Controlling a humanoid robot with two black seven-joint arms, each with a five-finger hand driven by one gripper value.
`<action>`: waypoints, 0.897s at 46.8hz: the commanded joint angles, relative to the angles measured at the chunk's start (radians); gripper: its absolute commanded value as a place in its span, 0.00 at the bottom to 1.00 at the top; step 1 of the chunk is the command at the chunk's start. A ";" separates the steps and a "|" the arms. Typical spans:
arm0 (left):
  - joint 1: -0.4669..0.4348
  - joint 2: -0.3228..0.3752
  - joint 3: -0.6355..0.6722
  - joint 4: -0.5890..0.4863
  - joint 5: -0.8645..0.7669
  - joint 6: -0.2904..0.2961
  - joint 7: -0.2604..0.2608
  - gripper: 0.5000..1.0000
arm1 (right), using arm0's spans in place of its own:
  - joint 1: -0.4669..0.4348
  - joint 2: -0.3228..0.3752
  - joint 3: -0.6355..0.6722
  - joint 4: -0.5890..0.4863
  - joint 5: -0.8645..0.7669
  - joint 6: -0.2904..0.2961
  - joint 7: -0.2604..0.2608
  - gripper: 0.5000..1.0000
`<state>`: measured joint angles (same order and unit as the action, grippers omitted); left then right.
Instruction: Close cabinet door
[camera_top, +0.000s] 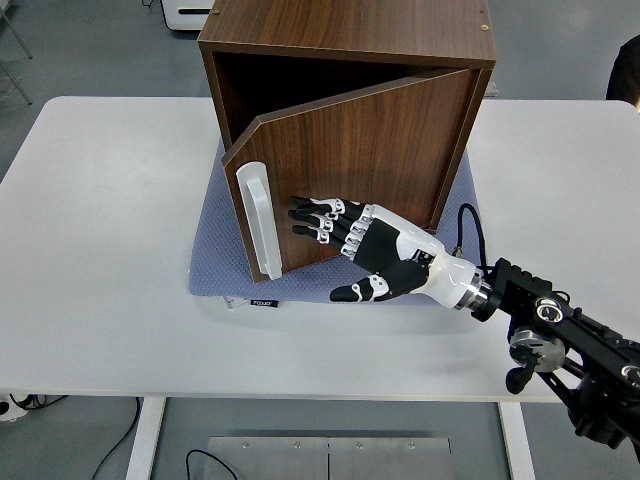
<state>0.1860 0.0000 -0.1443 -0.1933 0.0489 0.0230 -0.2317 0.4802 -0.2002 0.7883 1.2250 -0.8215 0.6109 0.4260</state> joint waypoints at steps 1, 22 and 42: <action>0.001 0.000 0.000 0.000 0.000 0.000 0.000 1.00 | 0.011 0.001 0.000 -0.013 0.005 0.000 -0.001 1.00; 0.000 0.000 0.000 0.000 0.000 0.000 0.000 1.00 | 0.074 0.045 -0.006 -0.062 0.025 -0.025 -0.004 1.00; 0.000 0.000 0.000 0.000 0.000 0.000 0.000 1.00 | 0.095 0.124 -0.044 -0.127 0.025 -0.088 -0.004 1.00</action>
<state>0.1866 0.0000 -0.1442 -0.1933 0.0488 0.0230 -0.2316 0.5715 -0.0786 0.7424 1.1056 -0.7968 0.5323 0.4217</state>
